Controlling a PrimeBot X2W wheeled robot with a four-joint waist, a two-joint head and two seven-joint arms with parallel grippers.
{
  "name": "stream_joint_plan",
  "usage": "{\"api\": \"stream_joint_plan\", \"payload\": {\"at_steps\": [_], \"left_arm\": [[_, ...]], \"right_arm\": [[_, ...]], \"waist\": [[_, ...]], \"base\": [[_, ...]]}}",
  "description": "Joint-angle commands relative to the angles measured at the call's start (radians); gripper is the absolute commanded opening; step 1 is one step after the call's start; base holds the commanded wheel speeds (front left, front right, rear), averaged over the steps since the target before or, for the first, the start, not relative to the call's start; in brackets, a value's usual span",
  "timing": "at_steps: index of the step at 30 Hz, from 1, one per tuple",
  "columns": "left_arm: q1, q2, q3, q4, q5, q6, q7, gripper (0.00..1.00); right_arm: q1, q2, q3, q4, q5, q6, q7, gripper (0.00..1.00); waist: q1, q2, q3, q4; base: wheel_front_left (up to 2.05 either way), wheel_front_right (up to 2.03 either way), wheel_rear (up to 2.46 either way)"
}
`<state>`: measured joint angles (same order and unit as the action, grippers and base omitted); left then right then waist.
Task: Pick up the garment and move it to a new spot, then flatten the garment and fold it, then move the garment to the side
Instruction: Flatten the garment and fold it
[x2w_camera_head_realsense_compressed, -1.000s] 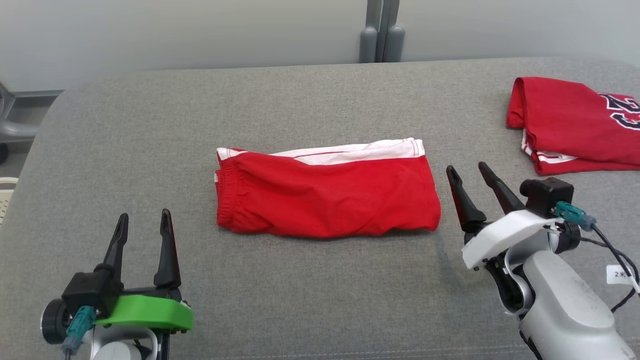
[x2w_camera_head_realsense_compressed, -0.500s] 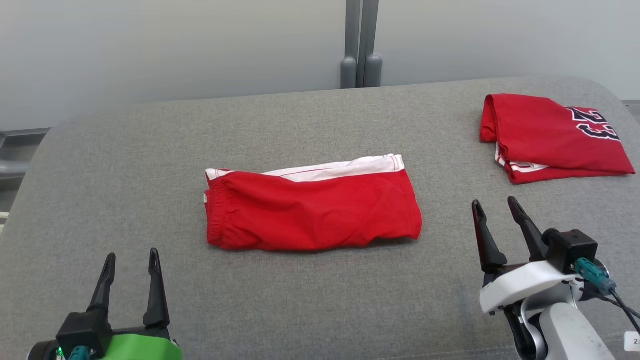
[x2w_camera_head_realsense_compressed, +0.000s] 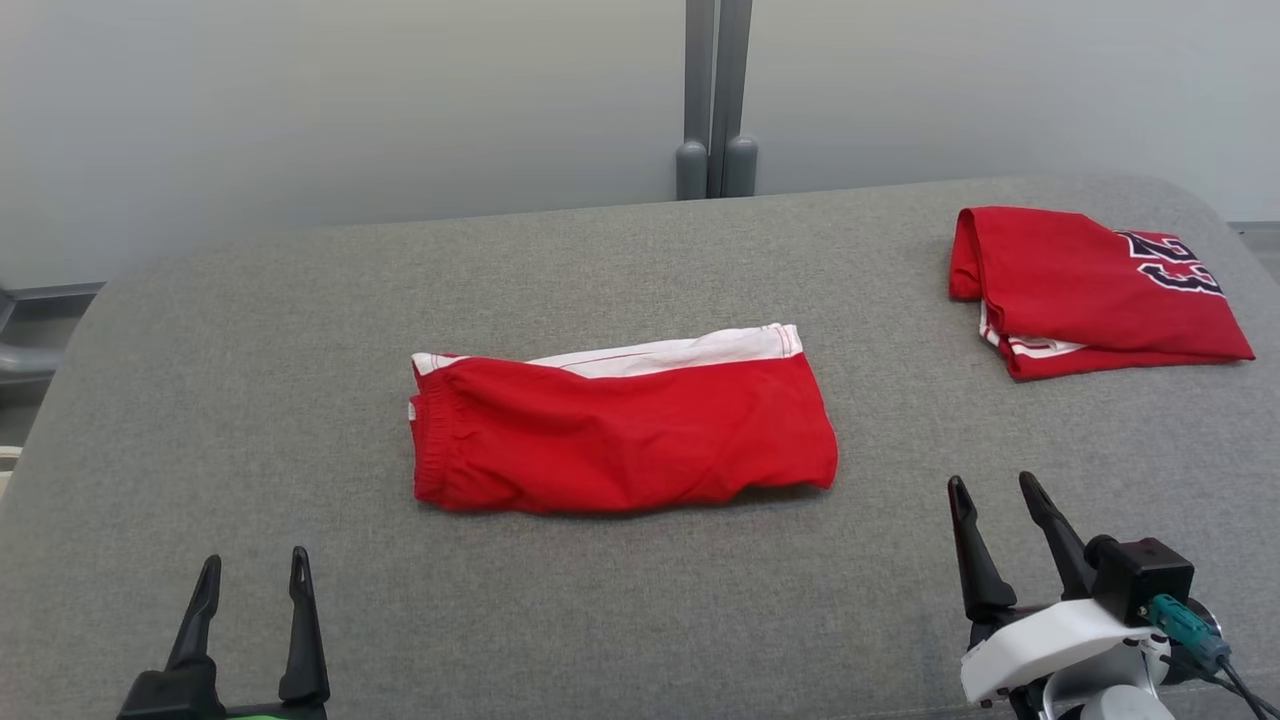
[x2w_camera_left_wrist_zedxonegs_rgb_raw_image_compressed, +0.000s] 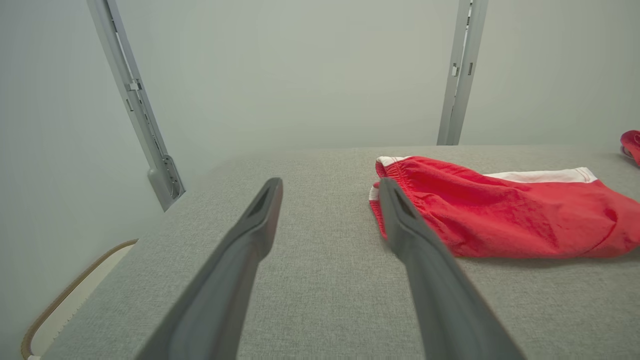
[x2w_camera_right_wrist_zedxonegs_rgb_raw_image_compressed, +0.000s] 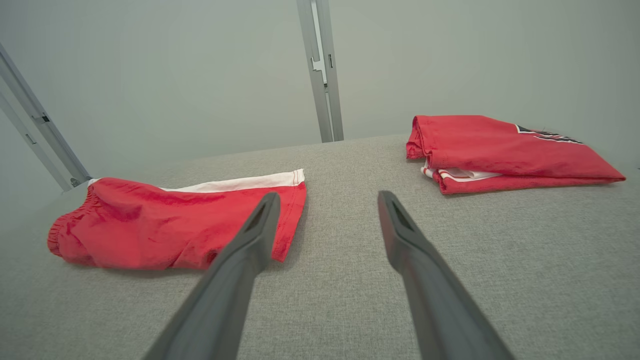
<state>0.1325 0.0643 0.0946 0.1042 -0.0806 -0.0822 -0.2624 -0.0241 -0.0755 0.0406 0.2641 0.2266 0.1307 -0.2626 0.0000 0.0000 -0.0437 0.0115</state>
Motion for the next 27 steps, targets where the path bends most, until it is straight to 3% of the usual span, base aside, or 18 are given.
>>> {"api": "stream_joint_plan", "payload": {"at_steps": [1, 13, 27], "left_arm": [[0.010, 0.007, 0.000, -0.001, 0.006, 0.003, -0.002, 1.00], [0.013, 0.023, -0.024, -0.007, 0.012, -0.018, -0.002, 1.00], [0.013, 0.019, -0.018, -0.001, 0.013, -0.007, -0.002, 1.00]], "right_arm": [[0.010, 0.000, -0.002, -0.005, -0.008, 0.000, -0.003, 1.00], [-0.005, 0.010, 0.007, -0.005, -0.030, 0.000, 0.010, 1.00], [-0.009, 0.013, 0.001, -0.004, -0.037, 0.000, 0.015, 1.00]], "waist": [[0.0000, 0.0000, 0.000, -0.001], [0.0000, 0.0000, 0.008, 0.007], [0.0000, 0.0000, 0.008, 0.007]], "base": [[0.00, 0.00, 0.00], [0.00, 0.00, 0.00], [0.00, 0.00, 0.00]]}}
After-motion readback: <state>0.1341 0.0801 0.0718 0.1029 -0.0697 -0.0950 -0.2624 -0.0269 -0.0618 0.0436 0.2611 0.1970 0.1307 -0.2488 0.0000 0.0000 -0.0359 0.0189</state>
